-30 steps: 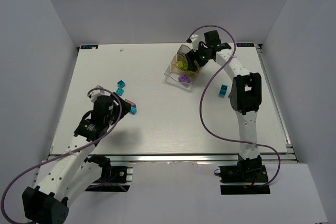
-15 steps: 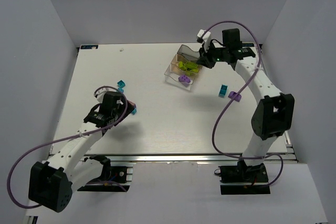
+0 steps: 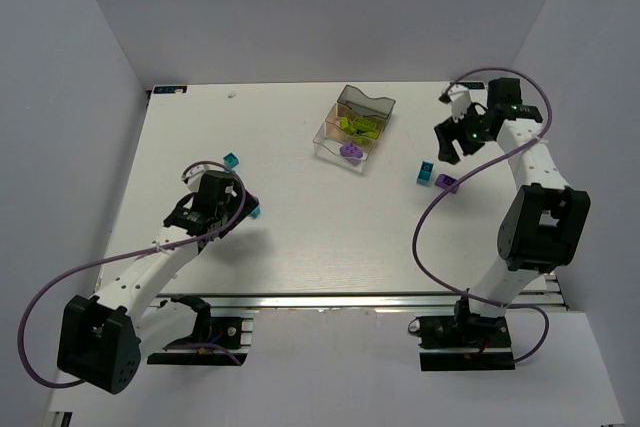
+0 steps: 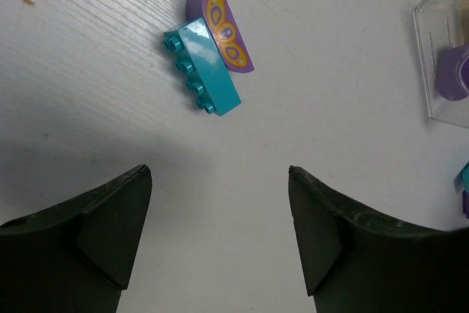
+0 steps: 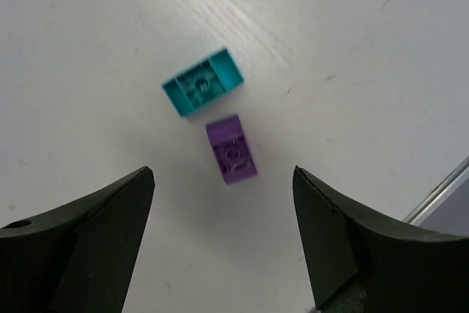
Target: Sort the legos into containers by color
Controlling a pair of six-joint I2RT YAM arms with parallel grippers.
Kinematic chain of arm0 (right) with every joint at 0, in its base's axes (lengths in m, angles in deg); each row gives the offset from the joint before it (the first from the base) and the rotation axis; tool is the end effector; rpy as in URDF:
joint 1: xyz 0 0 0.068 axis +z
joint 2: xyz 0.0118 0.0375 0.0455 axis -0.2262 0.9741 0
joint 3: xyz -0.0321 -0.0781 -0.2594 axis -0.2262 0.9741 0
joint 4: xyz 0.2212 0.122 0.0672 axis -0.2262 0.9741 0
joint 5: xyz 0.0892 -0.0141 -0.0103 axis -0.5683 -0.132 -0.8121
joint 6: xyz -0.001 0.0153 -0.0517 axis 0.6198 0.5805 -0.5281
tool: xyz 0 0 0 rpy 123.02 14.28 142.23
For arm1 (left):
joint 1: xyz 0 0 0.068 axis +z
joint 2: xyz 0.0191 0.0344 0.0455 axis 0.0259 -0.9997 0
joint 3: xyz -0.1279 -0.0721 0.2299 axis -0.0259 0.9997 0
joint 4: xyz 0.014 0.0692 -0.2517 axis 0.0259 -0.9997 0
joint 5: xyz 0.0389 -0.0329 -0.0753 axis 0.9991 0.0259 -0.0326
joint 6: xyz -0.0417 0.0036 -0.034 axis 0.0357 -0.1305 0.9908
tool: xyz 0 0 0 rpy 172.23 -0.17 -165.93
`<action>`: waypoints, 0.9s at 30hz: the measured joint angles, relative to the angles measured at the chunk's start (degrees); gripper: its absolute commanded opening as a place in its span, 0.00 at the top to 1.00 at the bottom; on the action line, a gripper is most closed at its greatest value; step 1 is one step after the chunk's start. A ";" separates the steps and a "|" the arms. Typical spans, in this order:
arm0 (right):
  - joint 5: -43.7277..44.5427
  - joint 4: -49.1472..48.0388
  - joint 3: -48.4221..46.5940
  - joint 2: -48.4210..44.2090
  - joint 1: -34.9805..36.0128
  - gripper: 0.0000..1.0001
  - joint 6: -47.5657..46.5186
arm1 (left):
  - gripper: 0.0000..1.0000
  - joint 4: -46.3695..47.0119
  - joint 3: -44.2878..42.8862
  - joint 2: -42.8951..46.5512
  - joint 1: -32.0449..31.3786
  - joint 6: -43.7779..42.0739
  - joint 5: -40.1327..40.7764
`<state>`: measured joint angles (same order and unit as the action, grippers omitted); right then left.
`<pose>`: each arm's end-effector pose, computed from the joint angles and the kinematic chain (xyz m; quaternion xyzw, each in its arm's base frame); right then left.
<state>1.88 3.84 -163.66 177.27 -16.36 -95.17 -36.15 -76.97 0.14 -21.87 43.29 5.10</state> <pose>0.3727 -0.0074 0.2977 -0.3460 0.8647 0.0668 0.3579 0.1969 -0.0648 0.2179 -0.3214 0.8805 -0.1240 0.3255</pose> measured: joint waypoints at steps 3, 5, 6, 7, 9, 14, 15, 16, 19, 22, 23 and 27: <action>3.17 3.93 2.80 0.02 -1.86 0.20 -6.14 | 0.14 0.50 0.13 0.22 0.04 -0.04 -0.09; 4.59 6.12 3.89 0.24 -1.77 0.21 -10.10 | 0.14 0.76 0.15 0.20 0.04 -0.07 -0.24; 5.22 6.71 4.02 0.52 -1.70 0.22 -11.56 | 0.13 0.90 0.17 0.20 0.07 -0.11 -0.28; 6.01 7.13 4.04 1.14 -1.57 0.22 -13.31 | 0.13 0.96 0.17 0.20 0.11 -0.15 -0.42; 7.15 7.30 4.04 2.82 -1.40 0.22 -15.61 | 0.13 0.94 0.17 0.20 0.20 -0.24 -0.61; 10.08 7.34 3.96 9.60 -1.36 0.23 -18.43 | 0.13 0.94 0.52 0.42 0.35 -0.42 -0.79; 10.36 7.34 3.89 10.58 -1.36 0.23 -18.58 | 0.13 0.94 0.81 0.70 0.35 -0.39 -0.83; 10.67 7.43 3.63 11.61 -1.36 0.23 -18.69 | 0.13 0.94 1.16 1.11 0.37 -0.39 -0.83; 11.04 7.61 1.64 14.10 -1.36 0.24 -18.69 | 0.13 0.83 1.92 2.14 0.42 -0.37 -0.87; 11.17 7.08 -0.22 15.80 -1.36 0.25 -18.67 | 0.13 0.81 2.08 2.45 0.42 -0.35 -0.90; 11.19 6.69 -0.48 16.15 -1.36 0.26 -18.67 | 0.13 0.83 2.08 2.47 0.42 -0.37 -0.90; 11.19 6.21 -0.59 17.64 -1.36 0.32 -18.99 | 0.13 0.79 2.05 2.51 0.42 -0.37 -0.90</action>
<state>13.07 10.04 -164.25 194.91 -17.72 -114.16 -35.36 -74.91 2.65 -21.45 42.91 4.20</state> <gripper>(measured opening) 0.705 0.869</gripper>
